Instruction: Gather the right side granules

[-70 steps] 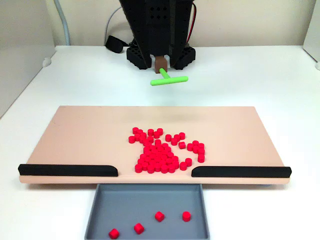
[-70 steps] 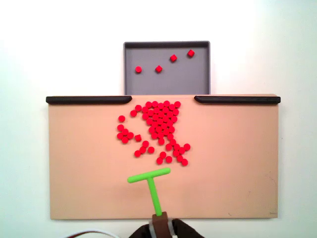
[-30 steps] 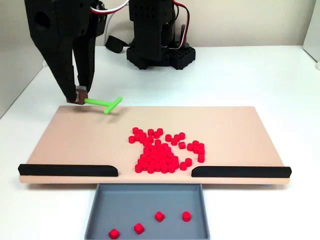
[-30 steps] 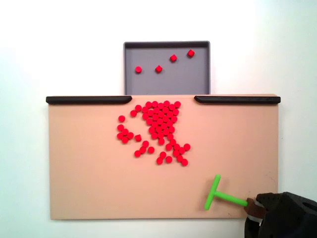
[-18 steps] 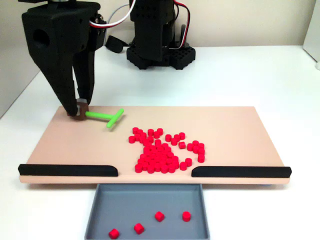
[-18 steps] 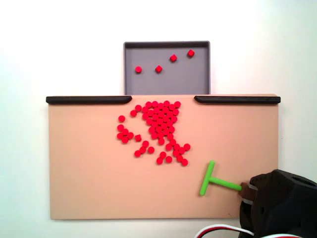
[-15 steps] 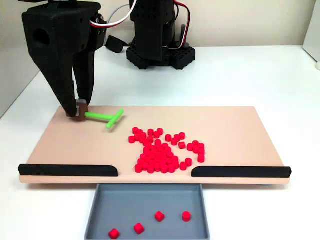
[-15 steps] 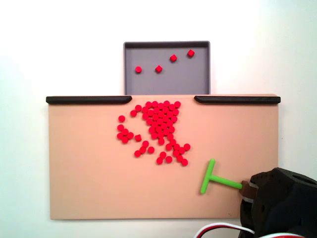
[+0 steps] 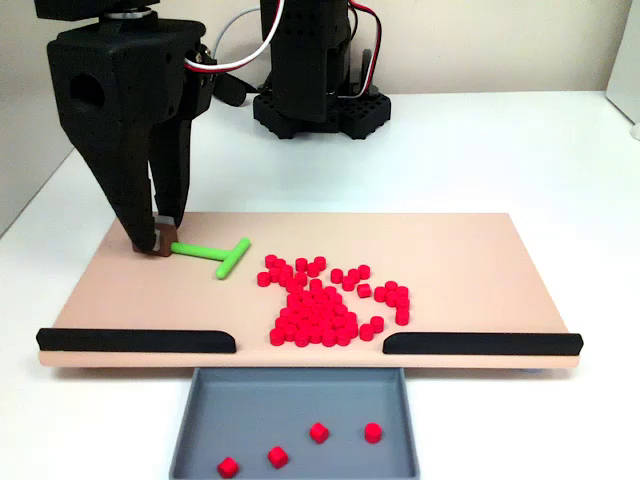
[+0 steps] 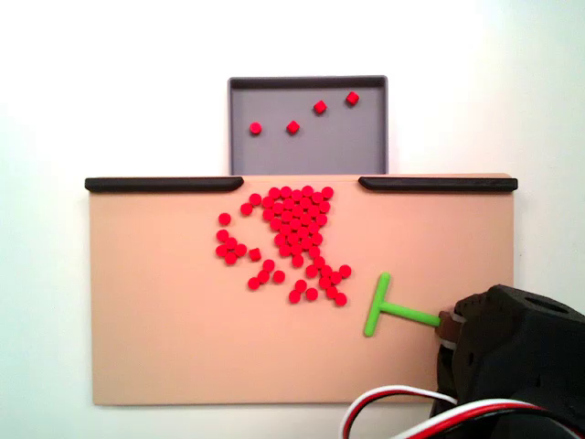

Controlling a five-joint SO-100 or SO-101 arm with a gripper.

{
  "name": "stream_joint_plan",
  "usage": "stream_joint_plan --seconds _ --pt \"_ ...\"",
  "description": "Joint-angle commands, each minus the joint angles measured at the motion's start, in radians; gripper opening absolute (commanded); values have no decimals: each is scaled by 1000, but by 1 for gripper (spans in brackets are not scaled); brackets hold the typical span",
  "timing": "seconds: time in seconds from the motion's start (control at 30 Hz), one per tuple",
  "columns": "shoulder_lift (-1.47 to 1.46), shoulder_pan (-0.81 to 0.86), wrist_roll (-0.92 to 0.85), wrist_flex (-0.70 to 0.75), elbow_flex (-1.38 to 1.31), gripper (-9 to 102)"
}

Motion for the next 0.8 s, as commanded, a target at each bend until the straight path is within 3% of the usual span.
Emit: stream_joint_plan --seconds 0.0,0.77 --pt "-12 5 -52 -11 -17 0" --pt "-12 -84 123 -11 34 0"
